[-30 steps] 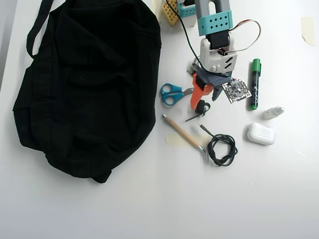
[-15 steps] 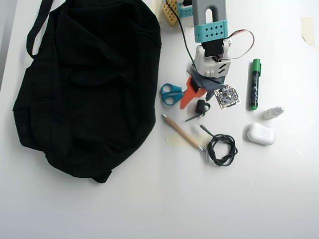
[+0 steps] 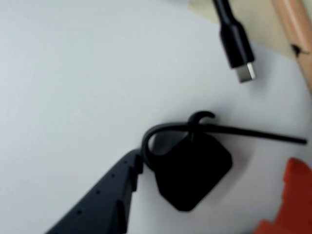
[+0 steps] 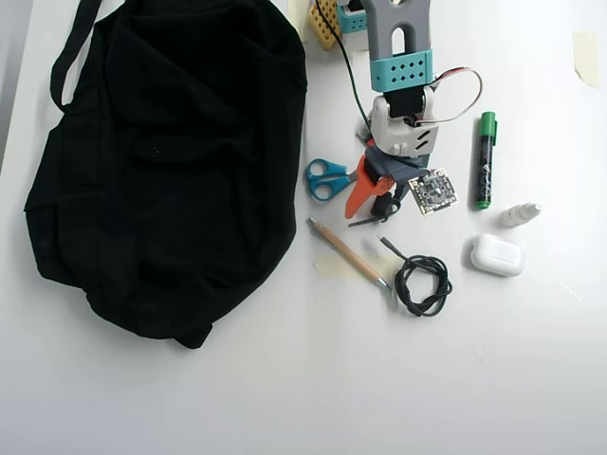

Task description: Put the black bike light into the black bag

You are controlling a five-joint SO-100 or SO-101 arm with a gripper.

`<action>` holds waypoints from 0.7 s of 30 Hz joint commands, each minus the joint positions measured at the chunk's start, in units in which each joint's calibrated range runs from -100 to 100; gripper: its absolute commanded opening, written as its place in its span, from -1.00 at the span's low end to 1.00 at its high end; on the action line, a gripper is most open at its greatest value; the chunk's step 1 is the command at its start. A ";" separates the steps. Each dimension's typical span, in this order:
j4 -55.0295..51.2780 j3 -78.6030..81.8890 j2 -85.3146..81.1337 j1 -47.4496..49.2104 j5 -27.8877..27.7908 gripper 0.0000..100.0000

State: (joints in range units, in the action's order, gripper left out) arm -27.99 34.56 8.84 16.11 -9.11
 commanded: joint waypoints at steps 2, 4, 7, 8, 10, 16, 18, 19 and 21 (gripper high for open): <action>0.69 -1.76 -0.13 -0.33 0.19 -0.27; 0.34 -1.76 -0.13 -0.33 0.19 -0.31; 0.34 -1.76 -0.13 -0.33 0.19 -0.52; 0.43 -1.85 -0.13 -0.33 0.19 -0.62; 0.60 -2.12 -0.13 -0.33 0.19 -0.84; 0.26 -1.58 -0.21 -0.10 0.19 -0.96; 0.34 -1.67 -0.21 -0.10 0.19 -0.96; 0.34 -1.85 -0.21 -0.10 0.19 -0.96; 0.26 -2.03 -0.29 -0.10 0.09 -0.96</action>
State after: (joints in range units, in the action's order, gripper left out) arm -27.48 34.47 8.92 15.52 -9.11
